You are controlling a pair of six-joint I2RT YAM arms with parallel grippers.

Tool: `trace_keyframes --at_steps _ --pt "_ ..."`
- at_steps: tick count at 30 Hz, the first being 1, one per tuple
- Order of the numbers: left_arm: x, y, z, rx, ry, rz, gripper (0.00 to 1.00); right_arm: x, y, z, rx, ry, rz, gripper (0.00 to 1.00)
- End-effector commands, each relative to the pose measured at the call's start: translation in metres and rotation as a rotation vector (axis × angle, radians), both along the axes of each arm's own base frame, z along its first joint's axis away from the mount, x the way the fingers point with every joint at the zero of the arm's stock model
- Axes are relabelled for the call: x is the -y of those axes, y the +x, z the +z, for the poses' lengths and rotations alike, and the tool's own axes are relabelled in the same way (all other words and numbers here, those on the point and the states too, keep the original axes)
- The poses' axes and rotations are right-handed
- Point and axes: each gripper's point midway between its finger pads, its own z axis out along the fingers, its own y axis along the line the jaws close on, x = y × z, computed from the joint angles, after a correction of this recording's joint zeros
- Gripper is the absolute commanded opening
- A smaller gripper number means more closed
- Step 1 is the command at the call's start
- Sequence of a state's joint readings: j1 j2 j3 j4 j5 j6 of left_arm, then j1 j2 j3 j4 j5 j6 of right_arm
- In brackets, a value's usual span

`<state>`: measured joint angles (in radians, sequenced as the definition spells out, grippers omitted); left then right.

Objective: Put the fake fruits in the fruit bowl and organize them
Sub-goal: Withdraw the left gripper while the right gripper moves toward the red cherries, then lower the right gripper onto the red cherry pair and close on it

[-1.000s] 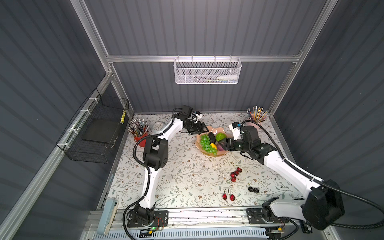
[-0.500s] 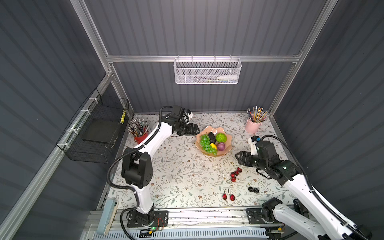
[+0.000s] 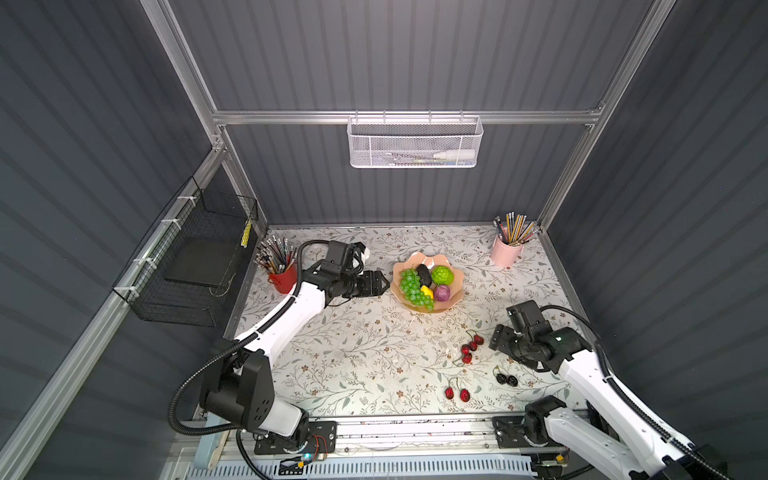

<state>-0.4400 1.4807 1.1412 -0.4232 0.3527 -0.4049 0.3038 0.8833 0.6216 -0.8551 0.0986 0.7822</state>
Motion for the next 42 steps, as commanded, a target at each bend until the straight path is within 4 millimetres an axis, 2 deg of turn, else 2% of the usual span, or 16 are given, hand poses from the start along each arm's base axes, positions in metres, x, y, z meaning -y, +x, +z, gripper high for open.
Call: trace_keyframes --at_steps 1,9,15,18,22,27,31,34,42 --pt "0.015 -0.01 0.009 0.016 -0.073 -0.044 0.79 0.005 -0.018 -0.01 -0.095 0.017 -0.068 0.83" --pt "0.013 -0.019 0.017 0.06 -0.075 -0.075 0.8 0.003 -0.034 -0.037 -0.254 0.051 -0.128 0.85" --pt "0.014 -0.025 0.023 0.076 -0.103 -0.092 0.8 0.012 -0.052 -0.053 -0.325 0.063 -0.19 0.87" --pt "0.013 -0.025 0.024 0.083 -0.101 -0.09 0.8 0.012 -0.051 -0.057 -0.323 0.074 -0.189 0.86" --pt "0.012 -0.025 0.023 0.081 -0.096 -0.088 0.8 0.008 -0.045 -0.056 -0.32 0.096 -0.171 0.82" --pt "0.012 -0.024 0.02 0.073 -0.086 -0.086 0.8 -0.01 -0.03 -0.059 -0.32 0.186 -0.112 0.76" --pt "0.011 -0.025 0.017 0.064 -0.078 -0.084 0.8 -0.022 -0.026 -0.067 -0.352 0.247 -0.099 0.69" --pt "0.01 -0.025 0.016 0.059 -0.072 -0.082 0.8 -0.024 -0.023 -0.069 -0.343 0.255 -0.096 0.67" --pt "0.008 -0.024 0.015 0.05 -0.057 -0.073 0.8 -0.028 -0.013 -0.08 -0.31 0.293 -0.102 0.43"
